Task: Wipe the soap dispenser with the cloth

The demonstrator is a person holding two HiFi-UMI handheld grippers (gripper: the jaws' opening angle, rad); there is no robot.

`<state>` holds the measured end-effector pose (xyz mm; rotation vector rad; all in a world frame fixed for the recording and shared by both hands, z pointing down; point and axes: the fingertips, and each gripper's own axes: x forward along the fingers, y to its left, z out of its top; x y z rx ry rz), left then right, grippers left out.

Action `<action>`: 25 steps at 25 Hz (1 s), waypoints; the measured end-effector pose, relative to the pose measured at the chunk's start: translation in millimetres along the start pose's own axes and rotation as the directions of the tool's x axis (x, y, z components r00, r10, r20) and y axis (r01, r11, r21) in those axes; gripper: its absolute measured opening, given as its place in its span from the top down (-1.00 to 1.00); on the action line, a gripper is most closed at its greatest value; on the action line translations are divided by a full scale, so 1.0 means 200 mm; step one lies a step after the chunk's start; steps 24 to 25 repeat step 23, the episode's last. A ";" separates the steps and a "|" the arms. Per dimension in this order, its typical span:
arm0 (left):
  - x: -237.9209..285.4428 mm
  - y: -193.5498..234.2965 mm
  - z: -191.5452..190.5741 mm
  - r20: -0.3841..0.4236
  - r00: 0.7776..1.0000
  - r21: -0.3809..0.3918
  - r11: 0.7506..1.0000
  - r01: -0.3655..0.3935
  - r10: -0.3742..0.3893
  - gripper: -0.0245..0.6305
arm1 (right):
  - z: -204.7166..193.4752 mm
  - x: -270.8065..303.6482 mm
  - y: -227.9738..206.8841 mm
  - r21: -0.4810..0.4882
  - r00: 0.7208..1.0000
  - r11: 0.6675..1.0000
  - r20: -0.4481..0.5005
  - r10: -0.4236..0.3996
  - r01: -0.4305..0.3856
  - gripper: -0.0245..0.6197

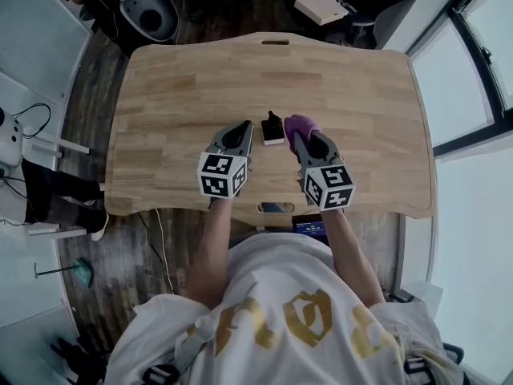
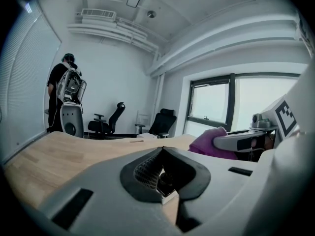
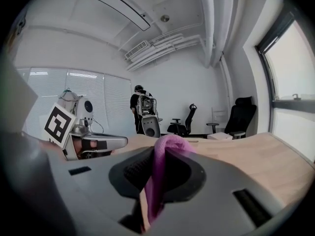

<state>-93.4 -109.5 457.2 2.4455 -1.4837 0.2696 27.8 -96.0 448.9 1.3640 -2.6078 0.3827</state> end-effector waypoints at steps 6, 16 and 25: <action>-0.01 0.00 0.00 -0.001 1.000 -0.002 1.000 -0.008 0.008 0.90 | 0.00 -0.03 -0.04 0.014 1.000 1.000 0.006 -0.026 0.026 0.77; 0.04 -0.02 -0.03 -0.020 0.999 0.004 0.999 -0.035 0.035 0.90 | -0.03 -0.04 -0.11 0.028 1.000 0.999 0.003 -0.021 0.021 0.77; -0.03 0.06 -0.02 -0.009 1.000 -0.004 1.000 -0.024 0.023 0.90 | -0.01 -0.01 0.00 0.022 1.000 1.000 0.004 -0.015 0.015 0.77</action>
